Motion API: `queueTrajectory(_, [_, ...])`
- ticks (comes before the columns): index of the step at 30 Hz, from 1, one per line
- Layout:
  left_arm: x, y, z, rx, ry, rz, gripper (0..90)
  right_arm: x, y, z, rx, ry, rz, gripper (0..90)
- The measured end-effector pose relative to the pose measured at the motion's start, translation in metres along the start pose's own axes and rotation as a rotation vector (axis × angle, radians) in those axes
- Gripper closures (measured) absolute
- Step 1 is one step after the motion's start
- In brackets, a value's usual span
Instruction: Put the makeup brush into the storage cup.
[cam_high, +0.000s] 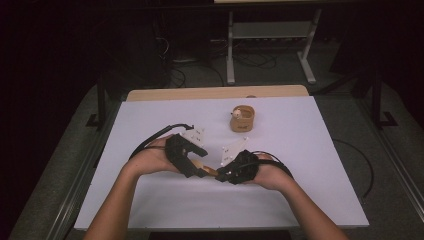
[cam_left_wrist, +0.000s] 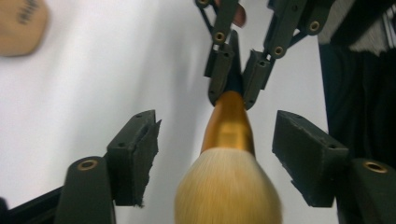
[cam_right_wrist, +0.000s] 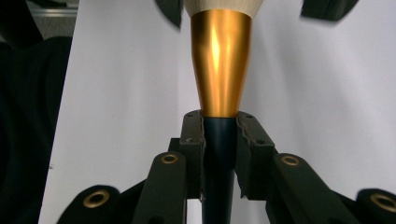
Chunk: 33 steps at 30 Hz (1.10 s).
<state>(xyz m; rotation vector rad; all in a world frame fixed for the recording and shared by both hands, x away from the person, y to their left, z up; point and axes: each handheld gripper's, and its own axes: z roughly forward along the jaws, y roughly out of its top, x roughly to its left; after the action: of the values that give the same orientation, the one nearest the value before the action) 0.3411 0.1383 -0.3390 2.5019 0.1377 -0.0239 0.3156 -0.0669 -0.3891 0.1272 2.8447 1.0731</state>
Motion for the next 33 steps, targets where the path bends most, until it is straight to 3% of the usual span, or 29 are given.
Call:
queueTrajectory(2, [0.002, -0.003, -0.003, -0.022, 0.023, -0.006, 26.3, -0.002, -0.003, -0.002, -0.012, -0.005, 0.019, 73.8])
queueTrajectory(7, [0.003, -0.012, -0.011, -0.133, 0.084, -0.073, 24.9, -0.006, -0.011, -0.007, -0.047, -0.014, 0.056, 73.7])
queueTrajectory(12, [0.004, -0.021, -0.017, -0.217, 0.128, -0.103, 23.4, -0.008, -0.021, -0.013, -0.083, -0.035, 0.131, 73.8])
queueTrajectory(16, [0.005, -0.028, -0.024, -0.28, 0.165, -0.125, 22.7, -0.011, -0.027, -0.019, -0.12, -0.052, 0.172, 73.8])
queueTrajectory(17, [0.005, -0.031, -0.026, -0.304, 0.178, -0.132, 22.8, -0.013, -0.029, -0.02, -0.129, -0.06, 0.161, 73.8])
queueTrajectory(18, [0.004, -0.033, -0.028, -0.322, 0.182, -0.138, 22.8, -0.013, -0.03, -0.023, -0.155, -0.058, 0.204, 73.8])
queueTrajectory(23, [0.004, -0.041, -0.03, -0.358, 0.2, -0.161, 22.1, -0.016, -0.033, -0.027, -0.194, -0.085, 0.237, 73.8])
queueTrajectory(26, [0.004, -0.045, -0.028, -0.377, 0.204, -0.172, 22.0, -0.015, -0.033, -0.029, -0.231, -0.087, 0.283, 73.8])
queueTrajectory(33, [0.005, -0.054, -0.021, -0.444, 0.207, -0.225, 21.9, -0.017, -0.036, -0.032, -0.293, -0.108, 0.316, 73.7])
